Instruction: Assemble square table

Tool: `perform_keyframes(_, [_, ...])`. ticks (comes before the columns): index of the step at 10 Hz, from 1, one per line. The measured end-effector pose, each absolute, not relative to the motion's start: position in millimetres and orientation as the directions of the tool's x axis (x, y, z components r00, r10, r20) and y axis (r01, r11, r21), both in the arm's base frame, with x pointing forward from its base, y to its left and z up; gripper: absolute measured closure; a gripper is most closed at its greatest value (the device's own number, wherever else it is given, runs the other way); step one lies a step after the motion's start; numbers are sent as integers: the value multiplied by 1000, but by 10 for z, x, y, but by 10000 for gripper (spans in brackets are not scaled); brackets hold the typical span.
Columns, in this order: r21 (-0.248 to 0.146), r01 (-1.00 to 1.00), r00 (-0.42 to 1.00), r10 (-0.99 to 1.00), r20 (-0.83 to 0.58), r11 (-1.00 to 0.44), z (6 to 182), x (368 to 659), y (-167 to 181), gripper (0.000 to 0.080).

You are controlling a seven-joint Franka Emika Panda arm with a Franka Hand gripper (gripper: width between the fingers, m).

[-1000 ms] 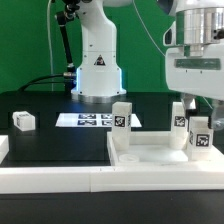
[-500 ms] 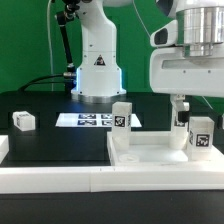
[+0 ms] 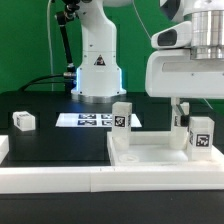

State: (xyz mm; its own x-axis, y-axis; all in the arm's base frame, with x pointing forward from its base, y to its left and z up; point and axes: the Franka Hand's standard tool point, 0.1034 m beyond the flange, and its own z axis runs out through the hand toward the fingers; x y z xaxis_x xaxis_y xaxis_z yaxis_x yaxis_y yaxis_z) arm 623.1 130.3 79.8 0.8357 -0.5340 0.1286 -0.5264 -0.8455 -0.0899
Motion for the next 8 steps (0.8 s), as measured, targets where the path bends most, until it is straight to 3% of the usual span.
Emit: perform_keyframes(8, [-29,-196,968,-198,155,-980,799,6242,1253,177])
